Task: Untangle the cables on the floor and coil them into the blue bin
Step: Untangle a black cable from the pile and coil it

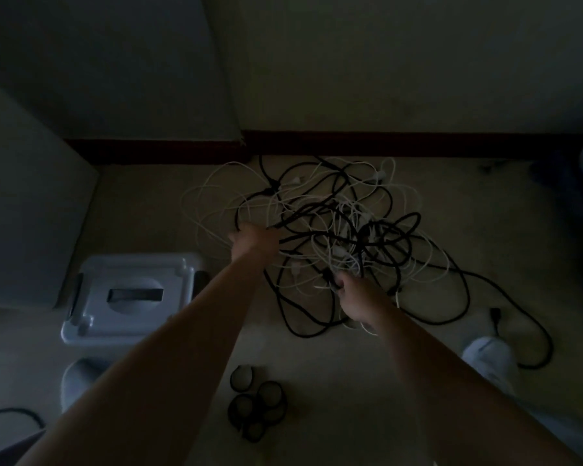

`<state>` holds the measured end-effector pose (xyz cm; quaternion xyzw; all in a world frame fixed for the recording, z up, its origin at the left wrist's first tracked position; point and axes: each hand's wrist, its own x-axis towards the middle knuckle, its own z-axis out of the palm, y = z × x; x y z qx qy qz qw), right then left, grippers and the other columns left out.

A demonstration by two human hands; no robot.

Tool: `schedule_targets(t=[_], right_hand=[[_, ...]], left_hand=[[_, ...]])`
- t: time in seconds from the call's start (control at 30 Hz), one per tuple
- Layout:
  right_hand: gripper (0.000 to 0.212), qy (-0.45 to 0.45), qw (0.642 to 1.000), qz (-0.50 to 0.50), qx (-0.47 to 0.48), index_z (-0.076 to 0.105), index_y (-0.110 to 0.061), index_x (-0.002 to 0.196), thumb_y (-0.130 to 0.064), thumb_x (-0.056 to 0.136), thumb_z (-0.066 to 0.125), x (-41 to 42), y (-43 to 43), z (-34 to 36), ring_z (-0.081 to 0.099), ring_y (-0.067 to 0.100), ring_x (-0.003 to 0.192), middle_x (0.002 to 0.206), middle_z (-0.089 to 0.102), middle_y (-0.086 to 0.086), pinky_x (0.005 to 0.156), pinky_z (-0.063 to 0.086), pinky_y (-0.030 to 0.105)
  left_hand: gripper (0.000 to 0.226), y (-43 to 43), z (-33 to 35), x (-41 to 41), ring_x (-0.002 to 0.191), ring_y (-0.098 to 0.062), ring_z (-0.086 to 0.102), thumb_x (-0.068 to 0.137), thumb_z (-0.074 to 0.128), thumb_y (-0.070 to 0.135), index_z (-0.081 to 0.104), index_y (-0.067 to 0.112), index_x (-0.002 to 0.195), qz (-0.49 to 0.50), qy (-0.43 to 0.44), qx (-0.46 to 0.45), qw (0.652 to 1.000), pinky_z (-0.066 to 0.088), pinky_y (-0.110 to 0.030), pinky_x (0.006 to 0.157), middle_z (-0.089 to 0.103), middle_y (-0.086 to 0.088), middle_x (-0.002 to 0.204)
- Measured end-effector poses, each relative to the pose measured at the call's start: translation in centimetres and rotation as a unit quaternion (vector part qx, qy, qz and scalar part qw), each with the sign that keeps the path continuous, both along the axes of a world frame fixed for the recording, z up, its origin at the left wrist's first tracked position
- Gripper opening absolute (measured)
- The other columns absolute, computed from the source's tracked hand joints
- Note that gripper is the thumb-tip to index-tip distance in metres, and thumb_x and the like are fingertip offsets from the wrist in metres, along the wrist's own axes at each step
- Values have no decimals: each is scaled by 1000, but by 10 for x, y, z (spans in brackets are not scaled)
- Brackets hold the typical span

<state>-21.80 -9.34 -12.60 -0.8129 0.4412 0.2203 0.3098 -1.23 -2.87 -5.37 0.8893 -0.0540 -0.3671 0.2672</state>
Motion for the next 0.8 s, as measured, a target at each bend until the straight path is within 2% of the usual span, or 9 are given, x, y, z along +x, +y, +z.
schedule_targets(t=[0.1, 0.2, 0.27, 0.37, 0.47, 0.57, 0.63, 0.7, 0.8], right_hand=[[26, -74, 997, 23, 18, 59, -20, 126, -23, 102, 49, 12, -3, 36, 63, 24, 106, 122, 65, 4, 87, 52, 37], [21, -147, 988, 34, 32, 72, -16, 111, -23, 100, 55, 25, -2, 86, 65, 19, 98, 110, 69, 3, 79, 47, 28], [20, -183, 982, 22, 47, 75, -13, 86, -20, 95, 58, 32, 1, 123, 65, 19, 77, 82, 70, 3, 67, 45, 29], [18, -231, 973, 10, 21, 72, -18, 70, -24, 86, 67, 34, 3, 177, 63, 10, 58, 62, 68, -3, 58, 47, 29], [21, -343, 938, -39, 13, 59, -20, 73, -28, 78, 78, 32, 7, 226, 64, 11, 67, 71, 67, -2, 67, 55, 38], [43, -366, 929, -36, -36, 52, -20, 70, -57, 68, 74, 27, 13, 270, 54, 12, 59, 65, 60, 1, 58, 47, 33], [49, -367, 927, -40, -64, 54, -18, 66, -63, 73, 73, 20, 16, 298, 50, 8, 51, 57, 54, -5, 54, 37, 30], [44, -390, 919, -55, -26, 56, -18, 65, -55, 84, 69, 14, 16, 316, 48, 6, 48, 54, 52, -4, 54, 34, 29], [20, -441, 889, -84, 92, 56, -19, 79, -28, 96, 63, 10, 20, 344, 52, 11, 44, 63, 52, 7, 47, 39, 23]], left_hand=[[56, 11, 28, -12, 139, -37, 28, 95, 55, 28, 36, 21, 147, -192, -136, 45, 971, 40, -50, 105, 20, -12, 156], [36, 16, 64, -25, 125, -26, 52, 100, 48, 24, 59, 22, 135, -399, -130, 12, 908, 48, -37, 99, 53, -4, 140], [32, 20, 88, -40, 110, -22, 62, 102, 45, 25, 64, 18, 127, -459, -82, 8, 885, 51, -32, 91, 65, -3, 123], [39, 33, 132, -59, 93, -28, 63, 105, 41, 34, 60, 10, 130, -372, 52, -101, 921, 48, -25, 77, 66, -15, 110], [54, 45, 171, -64, 96, -34, 63, 107, 29, 46, 56, 9, 136, -307, 52, -152, 938, 40, -21, 57, 62, -24, 123], [68, 56, 214, -62, 52, -19, 55, 95, 39, 67, 71, 8, 89, -223, 44, -214, 950, 33, -23, 46, 65, -18, 84], [58, 67, 243, -55, 38, -11, 41, 97, 48, 58, 62, 11, 65, -172, 36, -263, 949, 30, -24, 45, 55, -6, 57], [53, 81, 268, -47, 33, -10, 31, 99, 50, 48, 53, 15, 58, -128, 70, -312, 939, 27, -20, 41, 40, 2, 45], [50, 99, 300, -47, 39, -10, 20, 103, 43, 41, 44, 17, 59, -110, 180, -372, 904, 21, -21, 44, 25, 4, 50]])
